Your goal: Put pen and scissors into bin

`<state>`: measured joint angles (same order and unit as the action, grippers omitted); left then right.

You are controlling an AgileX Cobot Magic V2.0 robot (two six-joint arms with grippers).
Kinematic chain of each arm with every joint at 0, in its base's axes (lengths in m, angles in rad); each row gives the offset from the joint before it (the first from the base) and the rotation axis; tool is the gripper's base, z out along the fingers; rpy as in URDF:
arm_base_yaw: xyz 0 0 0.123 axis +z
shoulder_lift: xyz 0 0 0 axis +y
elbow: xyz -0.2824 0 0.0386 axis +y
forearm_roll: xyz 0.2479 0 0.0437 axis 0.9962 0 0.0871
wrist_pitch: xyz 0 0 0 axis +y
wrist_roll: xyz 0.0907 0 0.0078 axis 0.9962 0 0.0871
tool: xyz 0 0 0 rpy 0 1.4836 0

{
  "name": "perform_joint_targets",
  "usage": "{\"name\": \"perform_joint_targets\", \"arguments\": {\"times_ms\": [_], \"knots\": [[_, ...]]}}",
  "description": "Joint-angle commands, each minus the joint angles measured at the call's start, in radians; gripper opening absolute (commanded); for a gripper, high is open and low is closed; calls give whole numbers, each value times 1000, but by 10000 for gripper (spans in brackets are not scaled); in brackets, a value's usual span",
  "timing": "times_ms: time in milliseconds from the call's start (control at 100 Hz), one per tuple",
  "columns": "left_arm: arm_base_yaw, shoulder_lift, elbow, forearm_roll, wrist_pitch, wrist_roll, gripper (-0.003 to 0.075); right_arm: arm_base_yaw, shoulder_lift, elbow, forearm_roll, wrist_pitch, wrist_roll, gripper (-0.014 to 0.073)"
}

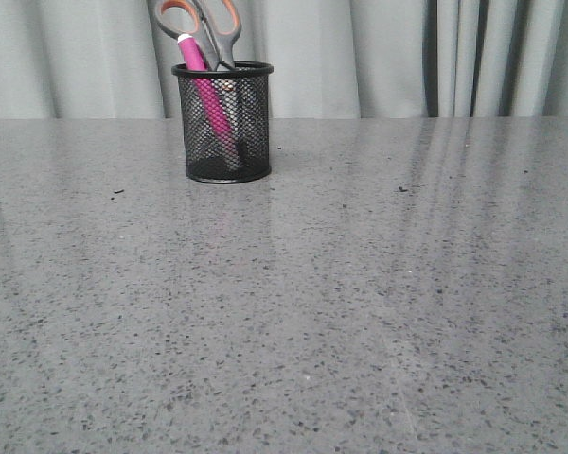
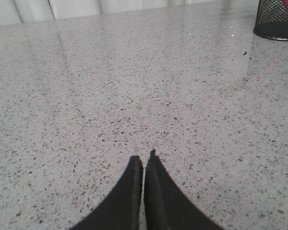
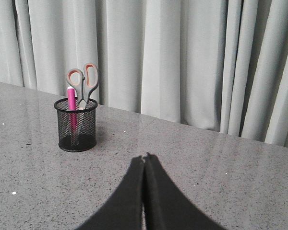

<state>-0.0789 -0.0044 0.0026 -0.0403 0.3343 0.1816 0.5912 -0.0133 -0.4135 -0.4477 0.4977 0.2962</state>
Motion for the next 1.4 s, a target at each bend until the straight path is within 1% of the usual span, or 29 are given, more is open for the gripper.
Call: {"name": "perform_joint_targets", "arguments": {"times_ms": [0, 520, 580, 650, 700, 710, 770, 810, 910, 990, 1010, 1020, 1060, 1080, 1150, 1270, 1390], "knots": [[3, -32, 42, -11, -40, -3, -19, 1, -8, -21, -26, -76, -9, -76], [3, -32, 42, -11, -40, -3, -19, 1, -8, -19, -26, -68, -9, -76], [3, -32, 42, -11, -40, -3, -19, -1, -8, -3, -73, -19, -9, -76], [3, -32, 42, -11, -40, -3, -19, -21, -8, 36, -82, -23, -9, -76], [3, -32, 42, -11, -40, -3, -19, -49, -8, 74, -35, -44, -32, -76], [3, -32, 42, -11, -40, -3, -19, -59, -8, 87, -4, -53, -42, -76], [3, -32, 42, -11, -40, -3, -19, -114, -8, 142, 72, -92, -80, -76], [3, -32, 42, -11, -40, -3, -19, -165, -8, 188, 148, -130, -117, -76], [3, -32, 42, -11, -40, -3, -19, -305, -8, 306, 320, -258, -258, -76], [3, -32, 42, -11, -40, -3, -19, -426, -8, 388, 519, -343, -412, -76], [3, -32, 42, -11, -40, -3, -19, -454, -8, 412, 574, -348, -467, -76], [3, -32, 42, -11, -40, -3, -19, -463, -8, 417, 592, -348, -467, -76], [3, -32, 42, -11, -40, -3, -19, -512, -8, 441, 700, -338, -533, -76], [3, -32, 42, -11, -40, -3, -19, -527, -8, 441, 733, -289, -555, -76], [3, -32, 42, -11, -40, -3, -19, -594, -8, 438, 744, -175, -564, -76], [3, -32, 42, -11, -40, -3, -19, -661, -15, 438, 740, -180, -566, -76], [3, -32, 42, -11, -40, -3, -19, -676, -15, 438, 718, -187, -566, -76]]}}
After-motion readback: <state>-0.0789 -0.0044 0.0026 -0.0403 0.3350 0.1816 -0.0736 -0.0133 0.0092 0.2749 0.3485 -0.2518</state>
